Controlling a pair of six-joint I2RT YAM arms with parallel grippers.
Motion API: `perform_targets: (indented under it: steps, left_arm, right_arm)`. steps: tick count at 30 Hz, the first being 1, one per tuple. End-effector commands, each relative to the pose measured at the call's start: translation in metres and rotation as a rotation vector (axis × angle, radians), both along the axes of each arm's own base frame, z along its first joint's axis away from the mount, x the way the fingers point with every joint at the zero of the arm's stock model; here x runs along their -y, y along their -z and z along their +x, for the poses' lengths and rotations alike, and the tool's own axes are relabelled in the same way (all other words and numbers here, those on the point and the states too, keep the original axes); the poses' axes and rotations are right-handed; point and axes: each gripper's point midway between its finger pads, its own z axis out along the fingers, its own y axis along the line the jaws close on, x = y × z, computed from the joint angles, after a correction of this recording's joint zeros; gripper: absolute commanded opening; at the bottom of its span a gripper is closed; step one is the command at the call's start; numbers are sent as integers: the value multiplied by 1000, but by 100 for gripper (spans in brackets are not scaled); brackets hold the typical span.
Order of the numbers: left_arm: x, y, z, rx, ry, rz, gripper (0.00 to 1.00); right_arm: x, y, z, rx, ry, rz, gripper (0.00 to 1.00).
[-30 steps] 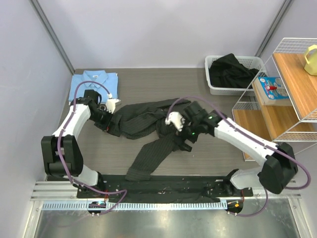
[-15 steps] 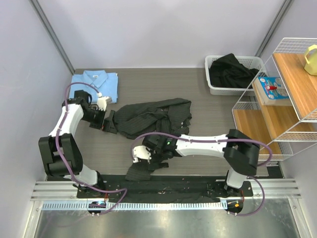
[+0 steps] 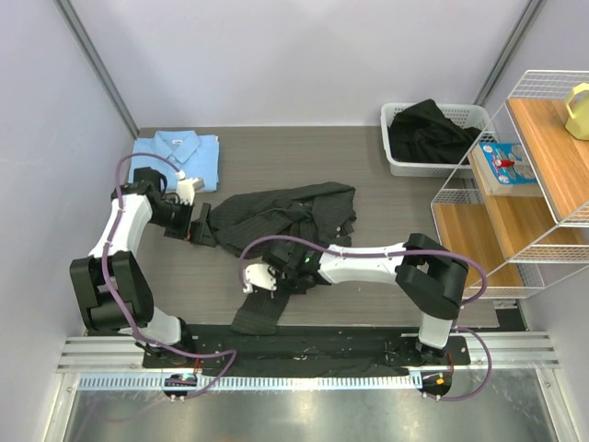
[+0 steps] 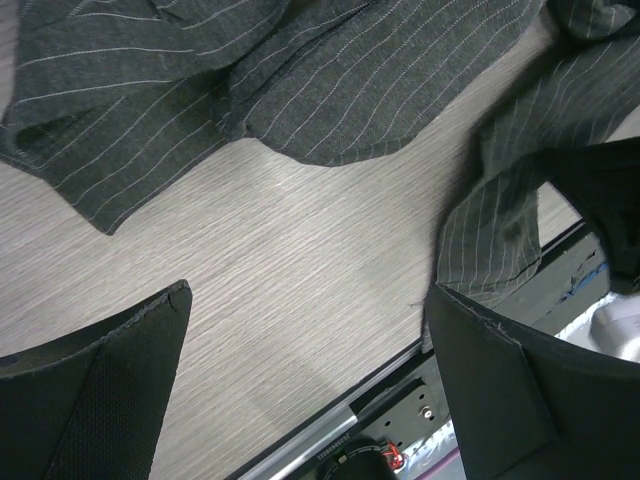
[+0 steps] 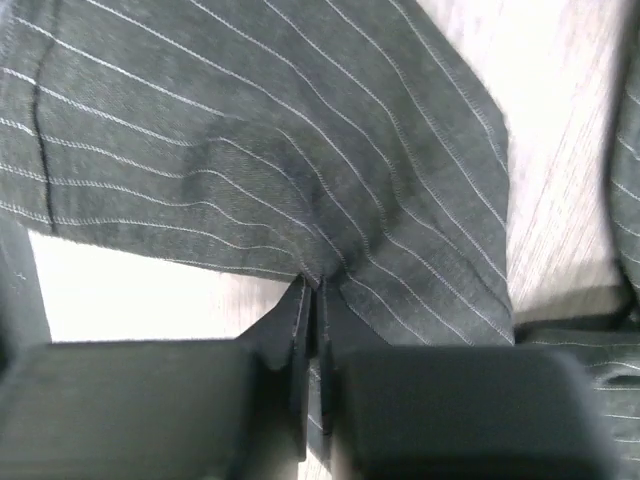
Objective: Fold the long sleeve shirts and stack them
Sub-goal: Move the shirt to the center of the board, then flatten the shirt out
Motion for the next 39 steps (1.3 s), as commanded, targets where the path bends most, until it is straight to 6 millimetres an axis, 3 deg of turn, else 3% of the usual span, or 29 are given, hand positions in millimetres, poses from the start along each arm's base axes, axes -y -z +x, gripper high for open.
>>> perform_targets:
  steps: [1, 2, 4, 5, 10, 11, 13, 15, 18, 20, 24, 27, 30, 33, 34, 36, 37, 39]
  left_arm:
    - [-5, -24, 15, 119, -12, -1, 100]
    - [-6, -27, 17, 146, -4, 11, 100]
    - [-9, -27, 19, 179, 4, 31, 100]
    - [-10, -29, 24, 217, 19, 41, 100]
    - [-14, -36, 41, 360, 94, 85, 99]
    - [-14, -37, 43, 376, 100, 90, 99]
    - [-13, -37, 49, 400, 131, 102, 98]
    - [-9, -34, 50, 401, 156, 97, 97]
    - [0, -24, 53, 410, 191, 111, 97]
    - [7, -13, 53, 408, 211, 131, 98]
    - [19, 2, 59, 419, 259, 142, 100]
    - [27, 17, 61, 388, 283, 129, 100]
    - [49, 28, 62, 362, 317, 79, 100]
    - [62, 36, 59, 323, 334, 36, 92]
    - [67, 37, 58, 318, 345, 27, 78]
    - [70, 37, 58, 305, 337, 14, 60]
    - [72, 33, 57, 311, 341, 0, 46]
    - [74, 26, 54, 326, 344, -14, 37]
  right_arm:
    - [16, -37, 13, -115, 117, 50, 1]
    - [10, -68, 24, -86, 130, 119, 1]
    - [18, -125, 38, -37, 164, 219, 1]
    - [20, -158, 56, 6, 190, 276, 1]
    - [54, -278, 103, 250, 293, 467, 1]
    - [60, -316, 113, 313, 326, 533, 1]
    - [82, -362, 137, 395, 439, 631, 1]
    - [108, -424, 158, 533, 552, 762, 1]
    - [129, -491, 159, 677, 624, 920, 1]
    - [142, -526, 154, 750, 651, 1000, 1]
    - [167, -583, 144, 887, 699, 1119, 1]
    - [185, -613, 137, 980, 726, 1172, 1]
    - [194, -627, 131, 1017, 732, 1197, 1]
    - [201, -632, 130, 1053, 751, 1188, 1]
    - [204, -633, 130, 1074, 757, 1177, 1]
    - [211, -639, 128, 1104, 778, 1190, 1]
    - [213, -643, 127, 1124, 776, 1187, 1]
    - [219, -650, 125, 1153, 786, 1195, 1]
